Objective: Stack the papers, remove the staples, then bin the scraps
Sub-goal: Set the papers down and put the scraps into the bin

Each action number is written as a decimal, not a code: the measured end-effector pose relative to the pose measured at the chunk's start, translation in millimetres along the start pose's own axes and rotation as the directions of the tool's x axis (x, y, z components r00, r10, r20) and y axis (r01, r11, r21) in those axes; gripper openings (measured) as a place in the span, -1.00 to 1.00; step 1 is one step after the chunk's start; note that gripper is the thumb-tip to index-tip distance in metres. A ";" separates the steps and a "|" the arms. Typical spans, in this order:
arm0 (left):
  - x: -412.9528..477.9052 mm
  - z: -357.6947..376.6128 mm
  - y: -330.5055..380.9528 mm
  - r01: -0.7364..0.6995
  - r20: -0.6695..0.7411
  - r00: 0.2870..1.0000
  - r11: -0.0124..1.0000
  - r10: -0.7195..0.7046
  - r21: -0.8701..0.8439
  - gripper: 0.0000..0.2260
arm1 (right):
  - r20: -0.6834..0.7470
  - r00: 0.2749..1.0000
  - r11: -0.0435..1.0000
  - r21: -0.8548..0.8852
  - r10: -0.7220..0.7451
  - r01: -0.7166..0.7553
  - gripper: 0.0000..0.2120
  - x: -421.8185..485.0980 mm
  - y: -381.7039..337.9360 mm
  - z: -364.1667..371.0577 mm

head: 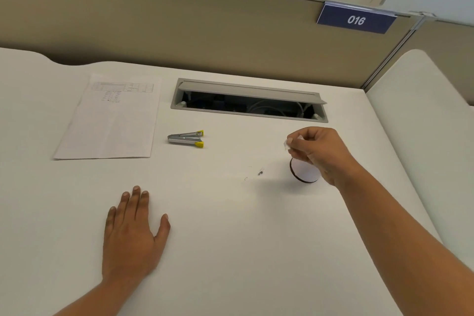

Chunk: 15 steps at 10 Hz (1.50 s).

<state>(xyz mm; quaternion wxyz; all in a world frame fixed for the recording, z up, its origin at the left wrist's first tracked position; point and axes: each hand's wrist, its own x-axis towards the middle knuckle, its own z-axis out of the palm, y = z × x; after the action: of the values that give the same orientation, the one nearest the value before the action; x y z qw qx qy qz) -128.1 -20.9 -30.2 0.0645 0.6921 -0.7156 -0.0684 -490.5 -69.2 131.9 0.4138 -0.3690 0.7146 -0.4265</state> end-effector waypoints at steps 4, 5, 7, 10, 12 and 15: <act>0.8 0.7 2.0 0.001 -0.006 1.000 1.000 -0.001 -0.021 -0.28 | -0.257 0.960 0.885 -0.466 -0.116 -0.018 -0.84 27.0 16.5 -52.2; 0.8 0.7 2.5 0.002 -0.009 1.000 1.000 -0.002 -0.025 -0.28 | -0.218 0.958 0.807 -0.591 -0.186 0.023 -0.83 28.2 19.0 -54.6; 0.9 -0.1 1.7 -0.004 -0.006 1.000 1.000 0.004 -0.011 -0.29 | -0.208 0.936 0.747 -0.660 -0.285 0.081 -0.86 26.2 21.3 -53.3; 1.0 -1.1 3.2 0.005 -0.009 1.000 1.000 -0.005 0.000 -0.30 | -0.111 0.941 0.803 -0.558 -0.321 0.208 -0.82 3.9 7.0 -8.2; 0.3 -0.4 2.9 0.012 -0.011 1.000 1.000 -0.012 -0.007 -0.31 | 0.208 0.967 0.662 -0.706 -0.146 0.252 -0.75 0.1 44.1 40.8; 0.5 -0.5 3.4 0.019 -0.020 1.000 1.000 -0.019 -0.017 -0.32 | 0.205 0.975 0.549 -0.807 -0.087 0.219 -0.66 22.7 69.2 64.4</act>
<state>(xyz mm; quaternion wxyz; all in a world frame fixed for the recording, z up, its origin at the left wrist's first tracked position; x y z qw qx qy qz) -131.3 -21.3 -29.1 0.0768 0.6990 -0.7078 -0.0678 -453.0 -83.5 43.3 0.2040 -0.6094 0.7645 -0.0505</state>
